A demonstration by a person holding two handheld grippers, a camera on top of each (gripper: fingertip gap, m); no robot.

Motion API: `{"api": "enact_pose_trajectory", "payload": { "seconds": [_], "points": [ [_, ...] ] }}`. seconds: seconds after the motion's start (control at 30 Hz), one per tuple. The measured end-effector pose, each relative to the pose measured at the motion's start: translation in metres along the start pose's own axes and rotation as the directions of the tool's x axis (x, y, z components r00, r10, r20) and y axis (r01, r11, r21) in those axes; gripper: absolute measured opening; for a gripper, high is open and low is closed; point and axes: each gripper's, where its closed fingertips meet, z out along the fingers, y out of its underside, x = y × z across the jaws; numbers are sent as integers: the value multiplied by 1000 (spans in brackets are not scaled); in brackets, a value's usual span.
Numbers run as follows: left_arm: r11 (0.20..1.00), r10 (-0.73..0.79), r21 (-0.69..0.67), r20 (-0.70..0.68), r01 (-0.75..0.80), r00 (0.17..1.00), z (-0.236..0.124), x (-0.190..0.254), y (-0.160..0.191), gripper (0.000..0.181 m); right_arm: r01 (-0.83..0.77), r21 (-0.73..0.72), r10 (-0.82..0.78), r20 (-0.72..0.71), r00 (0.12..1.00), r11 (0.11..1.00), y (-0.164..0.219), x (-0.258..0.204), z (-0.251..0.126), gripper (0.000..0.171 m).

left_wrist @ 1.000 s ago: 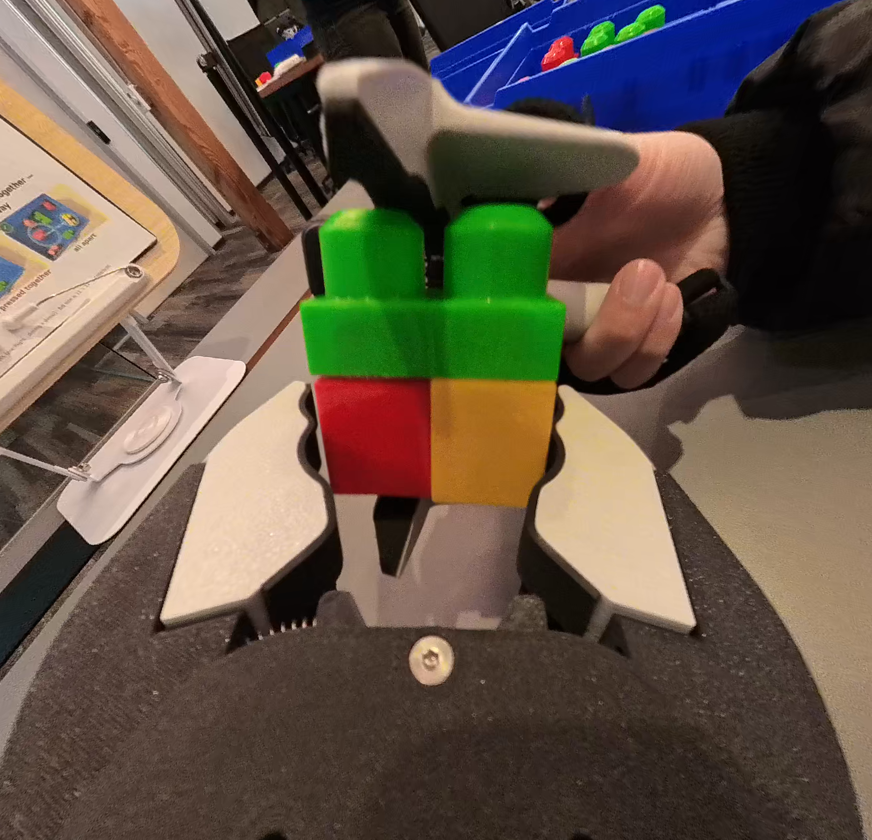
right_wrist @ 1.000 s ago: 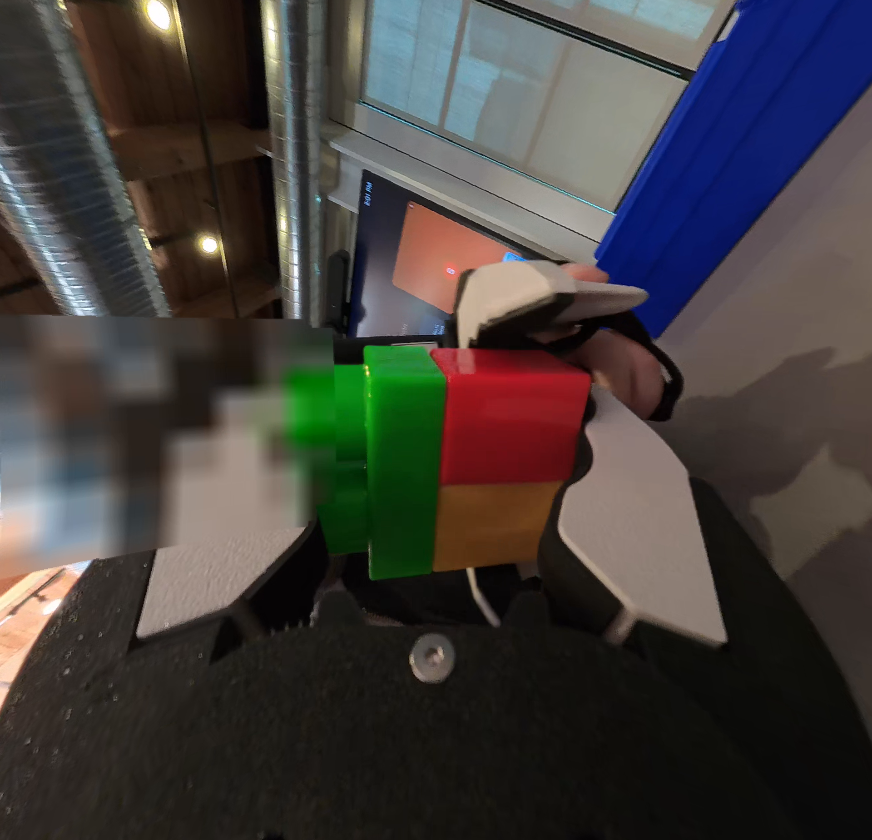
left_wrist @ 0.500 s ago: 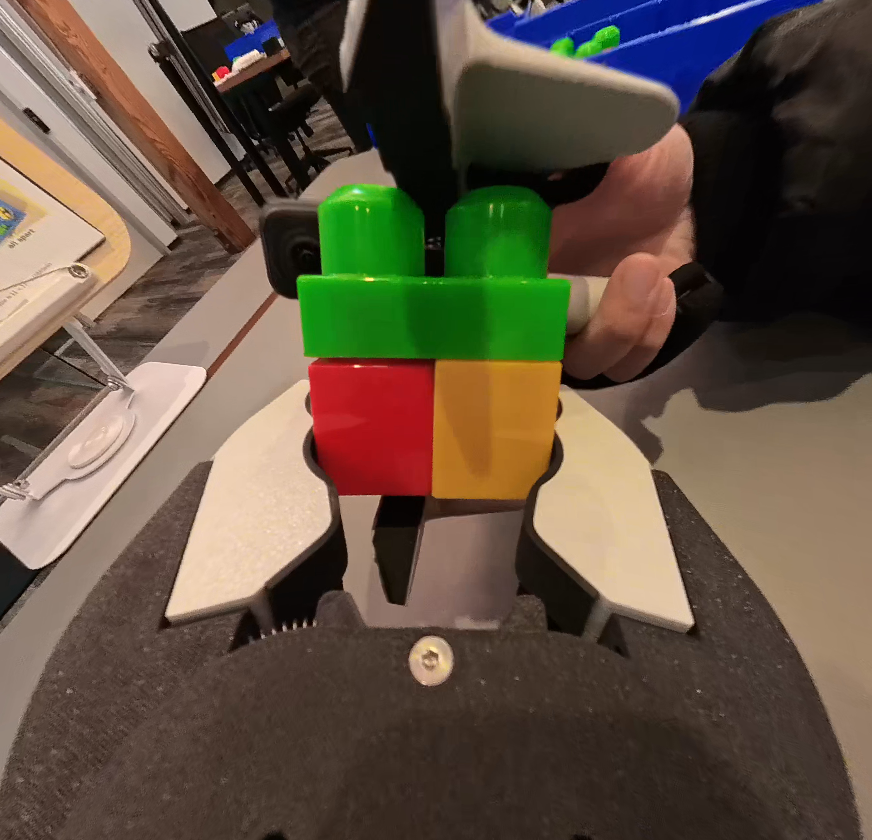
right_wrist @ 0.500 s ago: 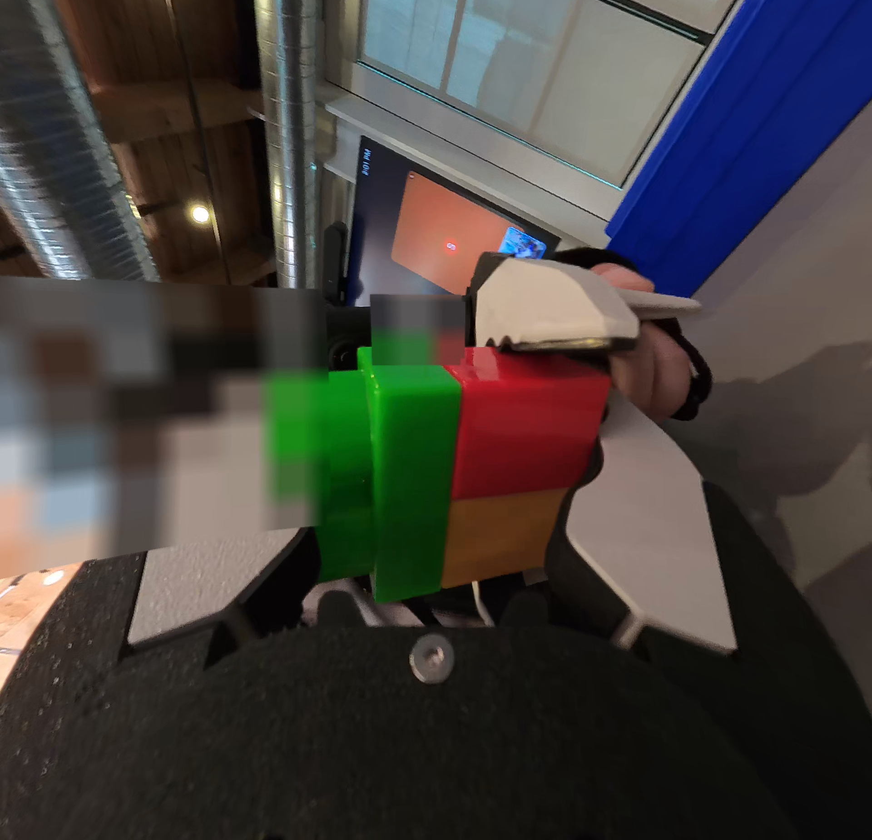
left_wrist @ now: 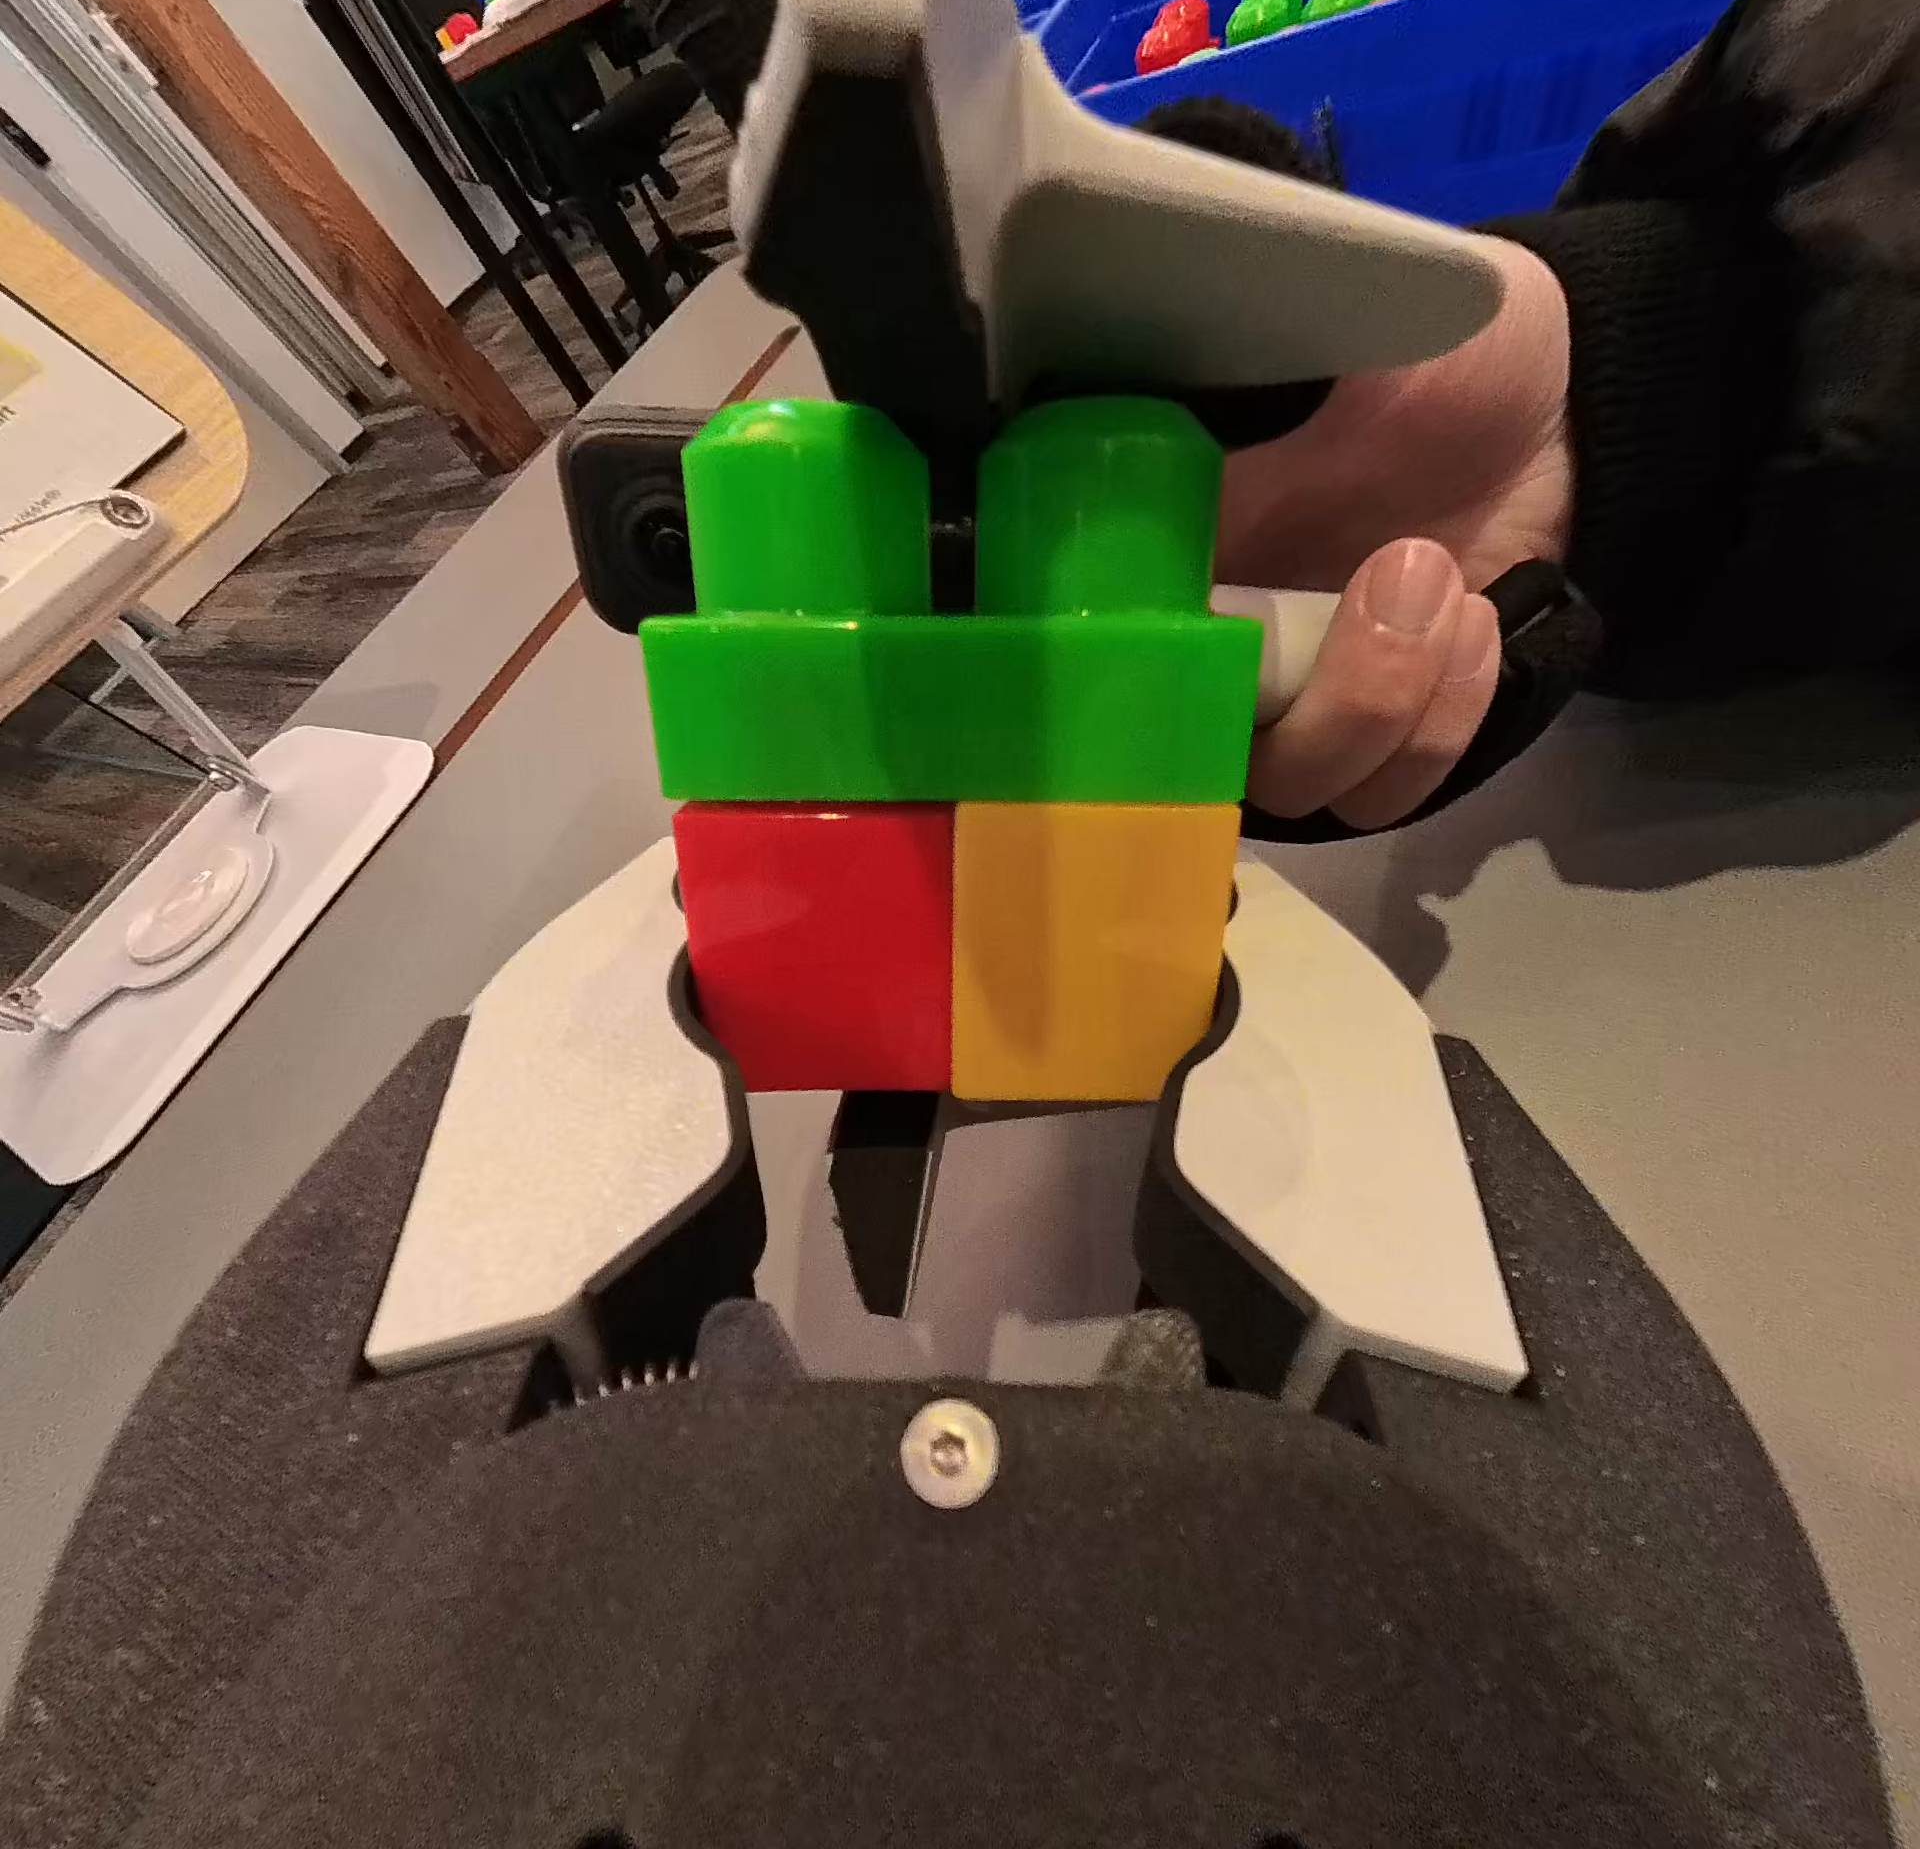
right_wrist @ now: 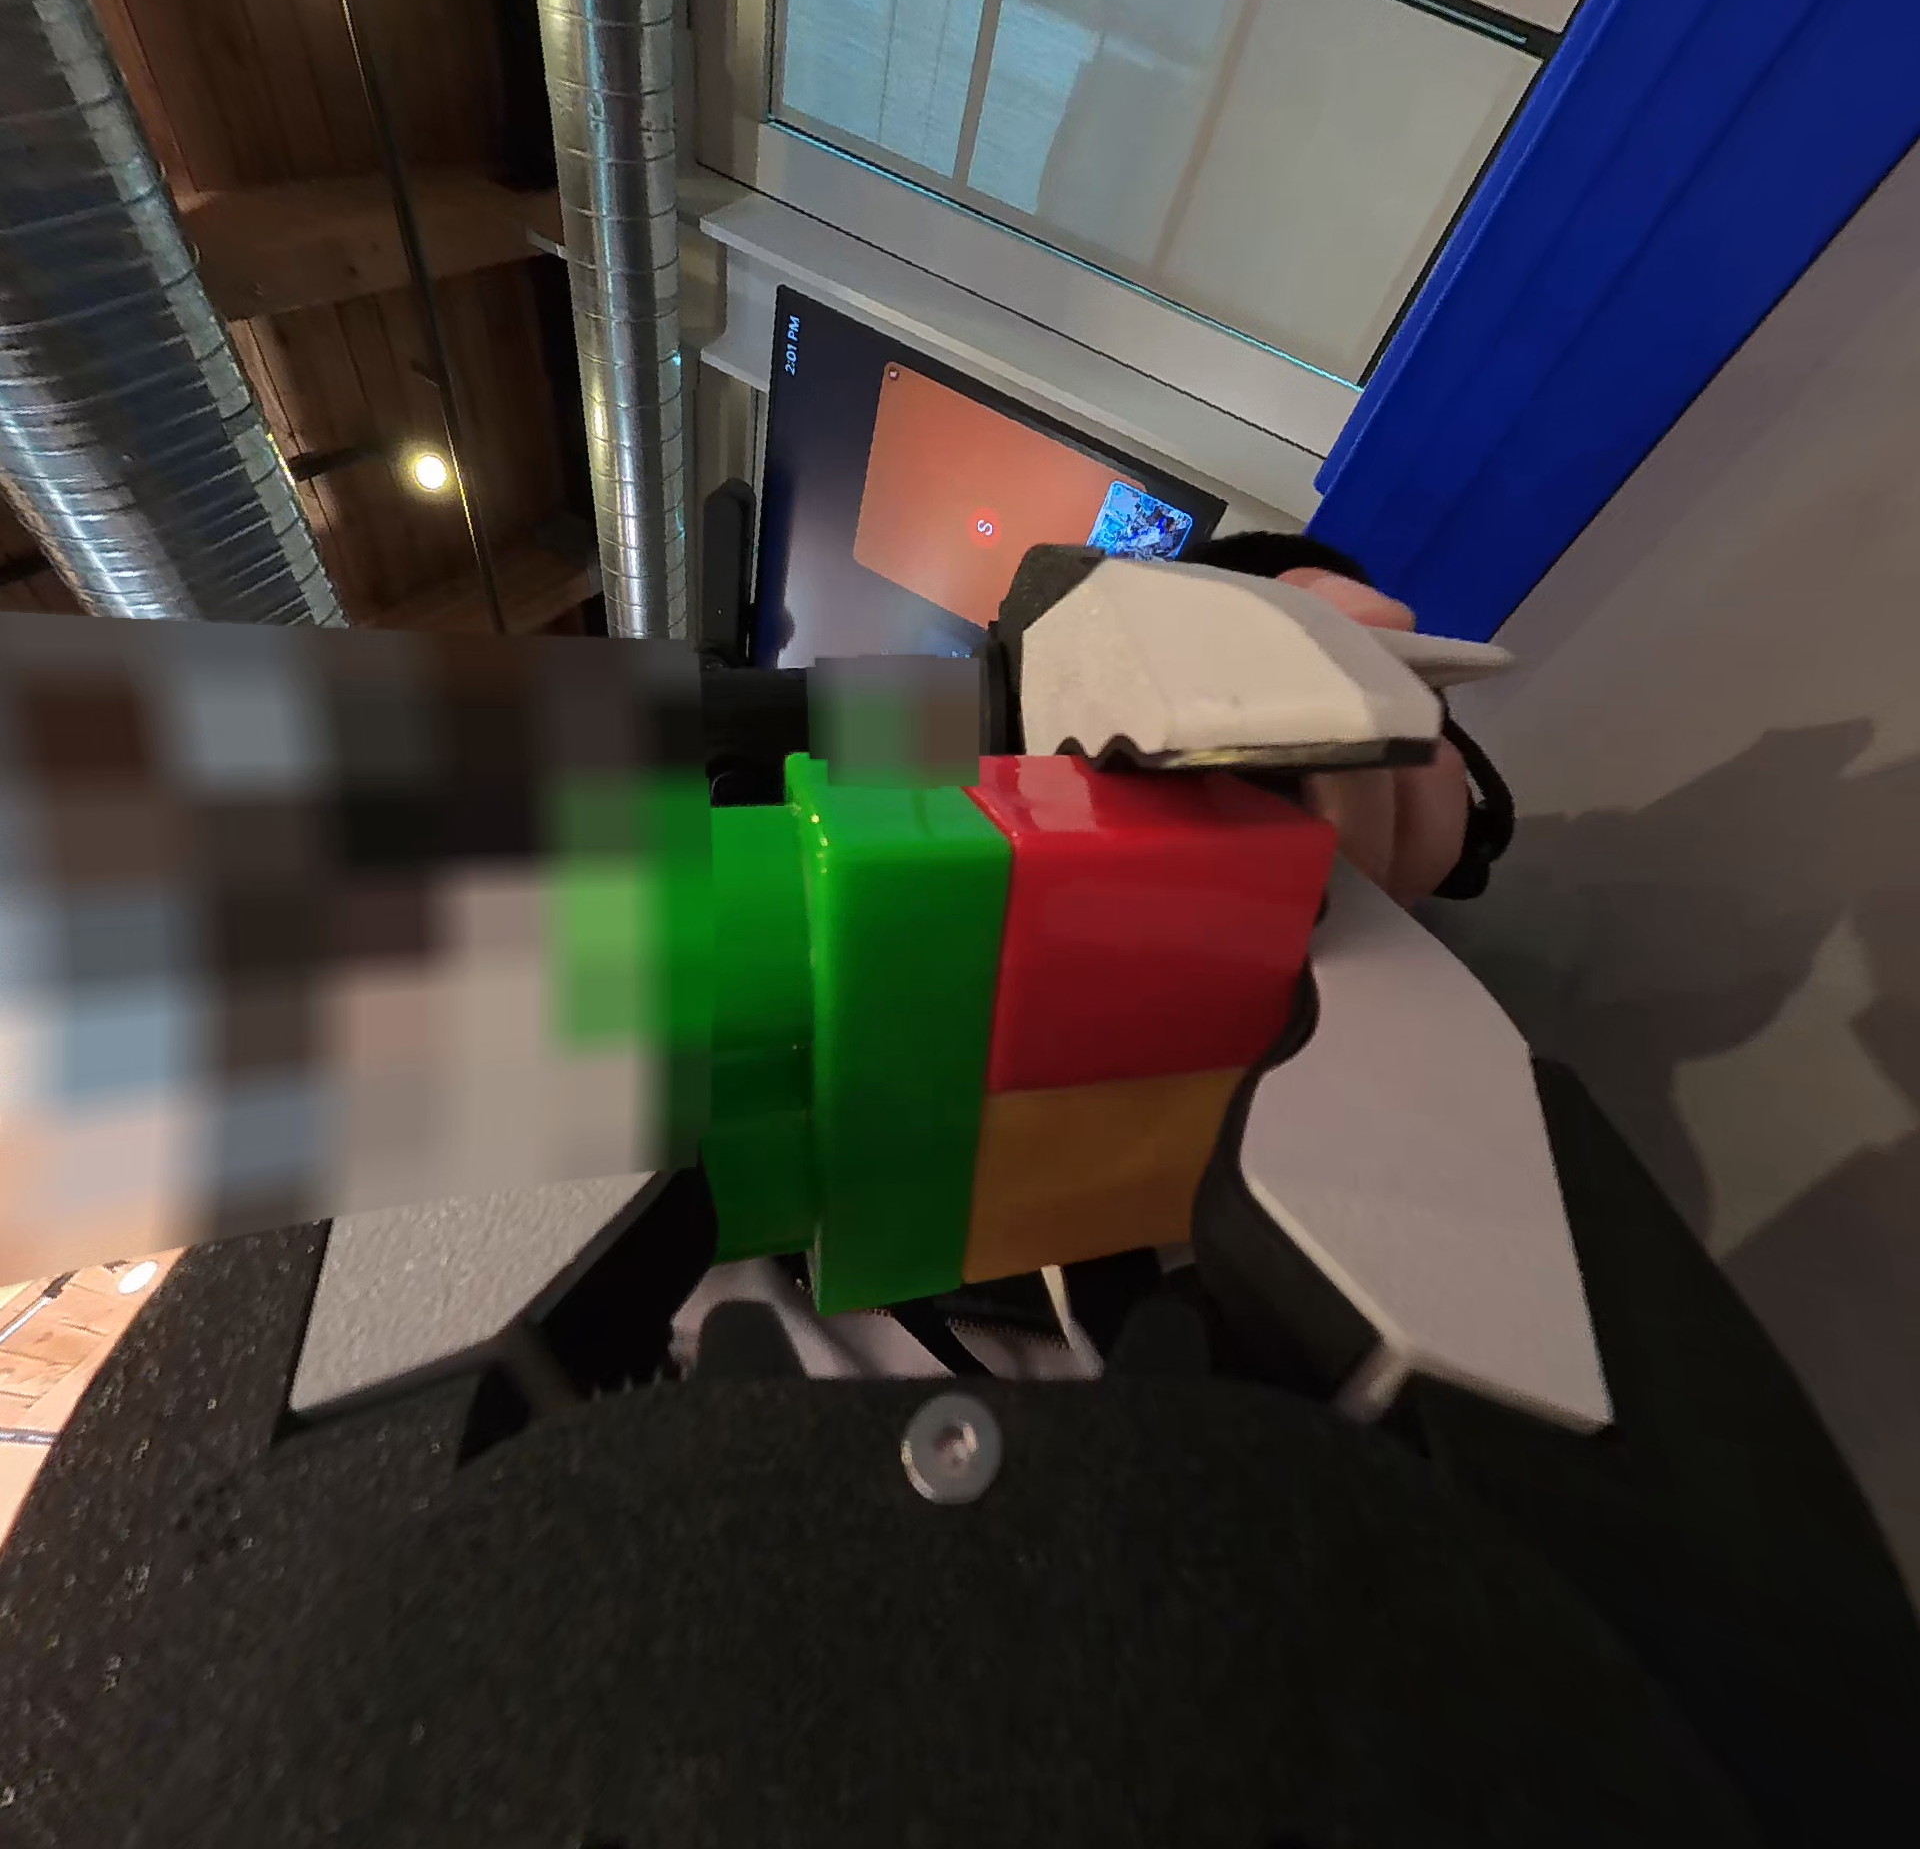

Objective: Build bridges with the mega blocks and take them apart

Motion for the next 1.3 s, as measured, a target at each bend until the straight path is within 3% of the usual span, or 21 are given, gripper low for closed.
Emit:
{"api": "enact_pose_trajectory", "payload": {
  "seconds": [0.33, 0.47, 0.7, 0.8, 0.97, 1.3],
  "points": [
    [995, -20, 94, -7, 20, 1000, -2, -1, -12, 90, 23, 38, -23, -5, 1000, 999, -6, -6, -3, 115],
    [986, -1, 166, -6, 2, 1000, -9, 0, -23, 90, -8, 97, -2, 97, 995, 995, -14, -20, -10, 103],
    [973, -1, 232, 12, -2, 1000, -15, -4, -30, 90, -13, 110, -8, 193, 981, 994, -15, -32, -9, 104],
    [979, 15, 203, 41, -23, 999, -11, -6, -24, 90, -29, 87, 13, 175, 985, 996, -9, -27, -1, 114],
    [979, 25, 200, 27, -30, 999, -10, -3, -24, 90, -10, 50, 3, 142, 990, 999, -3, -24, 2, 99],
    [989, 75, 130, 17, -77, 997, -1, 5, -14, 90, -11, 93, 2, 90, 996, 996, -9, -18, -4, 109]
  ]
}}
